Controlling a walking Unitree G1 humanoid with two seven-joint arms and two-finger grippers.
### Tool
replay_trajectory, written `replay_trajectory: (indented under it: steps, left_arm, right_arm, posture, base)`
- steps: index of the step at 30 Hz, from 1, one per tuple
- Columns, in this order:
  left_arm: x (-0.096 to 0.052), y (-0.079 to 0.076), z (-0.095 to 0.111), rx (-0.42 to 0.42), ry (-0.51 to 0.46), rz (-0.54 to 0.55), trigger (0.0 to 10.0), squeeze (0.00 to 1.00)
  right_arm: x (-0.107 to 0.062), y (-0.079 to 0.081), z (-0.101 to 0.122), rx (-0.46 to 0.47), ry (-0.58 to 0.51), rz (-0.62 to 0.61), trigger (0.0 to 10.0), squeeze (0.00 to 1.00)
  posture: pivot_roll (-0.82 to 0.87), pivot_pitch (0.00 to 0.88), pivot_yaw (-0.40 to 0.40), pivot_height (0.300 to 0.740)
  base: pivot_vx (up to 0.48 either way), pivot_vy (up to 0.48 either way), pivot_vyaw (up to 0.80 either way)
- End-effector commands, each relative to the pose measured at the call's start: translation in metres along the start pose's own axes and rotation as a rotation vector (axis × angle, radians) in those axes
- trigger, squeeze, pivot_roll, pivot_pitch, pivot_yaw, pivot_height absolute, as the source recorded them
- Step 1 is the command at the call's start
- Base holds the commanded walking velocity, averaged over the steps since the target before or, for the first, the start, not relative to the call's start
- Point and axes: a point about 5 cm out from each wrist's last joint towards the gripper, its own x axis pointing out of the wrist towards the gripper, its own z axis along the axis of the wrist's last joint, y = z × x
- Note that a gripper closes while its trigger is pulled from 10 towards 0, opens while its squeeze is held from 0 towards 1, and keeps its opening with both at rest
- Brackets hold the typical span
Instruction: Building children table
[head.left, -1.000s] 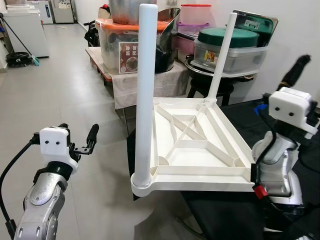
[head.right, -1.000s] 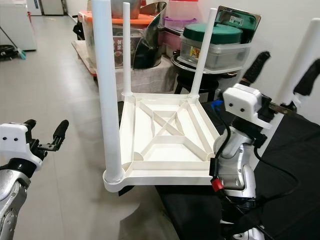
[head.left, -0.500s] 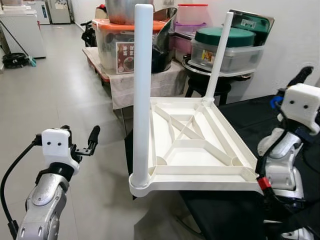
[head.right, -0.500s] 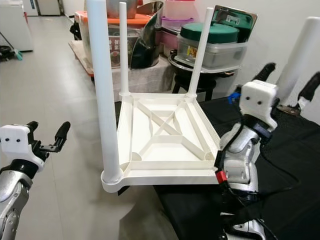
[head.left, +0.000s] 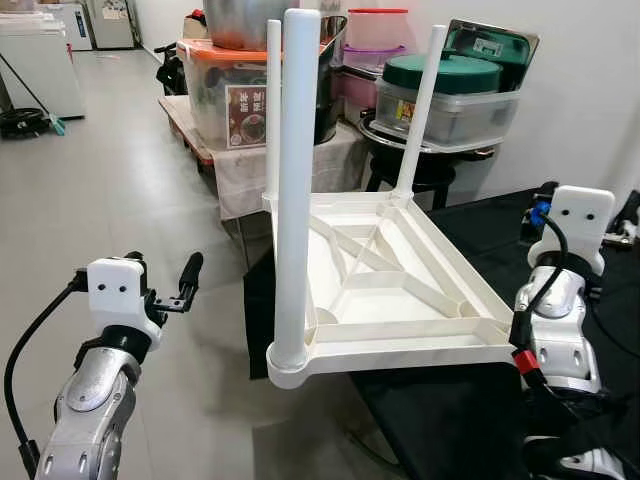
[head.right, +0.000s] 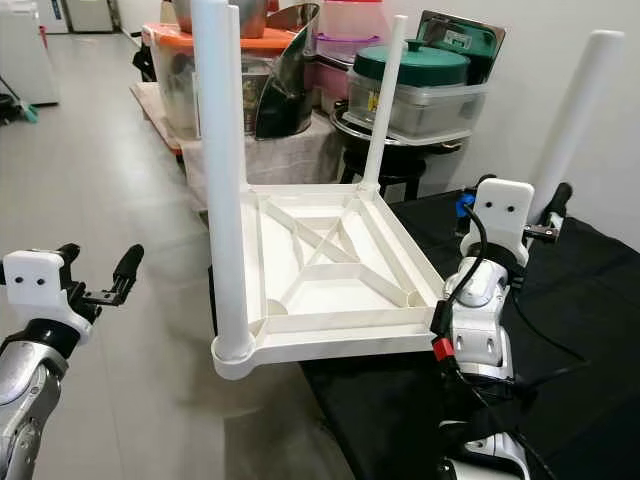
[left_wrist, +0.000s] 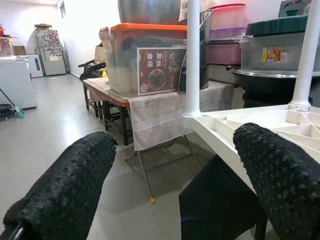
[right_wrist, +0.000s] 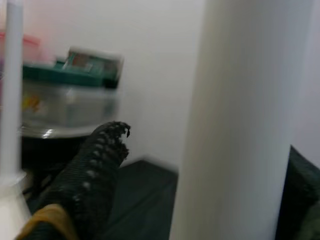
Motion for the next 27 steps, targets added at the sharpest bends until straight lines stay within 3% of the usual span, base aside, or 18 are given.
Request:
replay_trajectory:
  steps: [1,5,7,9,11,17,18,20,27]
  left_arm:
    - [-0.003,-0.001,-0.004,0.010,0.013,-0.003,10.0,0.00]
    - [-0.003,-0.002,-0.005,0.011,0.017,-0.005,10.0,0.00]
    - [-0.003,-0.002,-0.006,0.017,0.024,-0.008,10.0,0.00]
    - [-0.003,-0.002,-0.006,0.017,0.024,-0.008,10.0,0.00]
    - [-0.003,-0.001,-0.007,0.021,0.028,-0.009,10.0,0.00]
    - [-0.003,-0.003,-0.008,0.021,0.034,-0.014,10.0,0.00]
    - [-0.002,-0.005,-0.009,0.018,0.039,-0.022,10.0,0.00]
    - [-0.002,-0.010,-0.011,0.013,0.047,-0.046,10.0,0.00]
    - [-0.004,-0.023,-0.013,-0.001,0.066,-0.098,10.0,0.00]
  right_arm:
    - [0.002,-0.001,-0.017,0.060,0.151,0.017,0.0,0.00]
    - [0.002,-0.003,-0.030,0.084,0.260,0.025,0.0,0.00]
    - [-0.002,-0.004,-0.049,0.118,0.407,0.052,0.0,0.00]
    - [-0.002,-0.004,-0.049,0.118,0.407,0.052,0.0,0.00]
    - [-0.005,-0.003,-0.057,0.132,0.486,0.102,0.0,0.00]
    - [0.000,-0.004,-0.054,0.090,0.475,0.212,0.0,0.00]
    - [0.002,-0.004,-0.050,0.064,0.458,0.318,0.0,0.00]
    - [0.007,-0.008,-0.044,0.018,0.432,0.393,0.0,0.00]
    - [0.002,-0.001,-0.040,0.037,0.458,0.579,0.0,0.00]
  posture:
    - [0.07,0.000,-0.076,0.740]
    - [0.07,0.000,-0.076,0.740]
    - [0.07,0.000,-0.076,0.740]
    - [0.07,0.000,-0.076,0.740]
    - [0.07,0.000,-0.076,0.740]
    - [0.06,0.000,-0.071,0.740]
    - [0.06,0.000,-0.071,0.740]
    - [0.06,0.000,-0.071,0.740]
    - [0.04,0.000,-0.065,0.740]
  base:
    - [0.000,0.000,0.00]
    - [0.000,0.000,0.00]
    - [0.000,0.000,0.00]
    - [0.000,0.000,0.00]
    - [0.000,0.000,0.00]
    - [0.000,0.000,0.00]
    - [0.000,0.000,0.00]
    - [0.000,0.000,0.00]
    - [0.000,0.000,0.00]
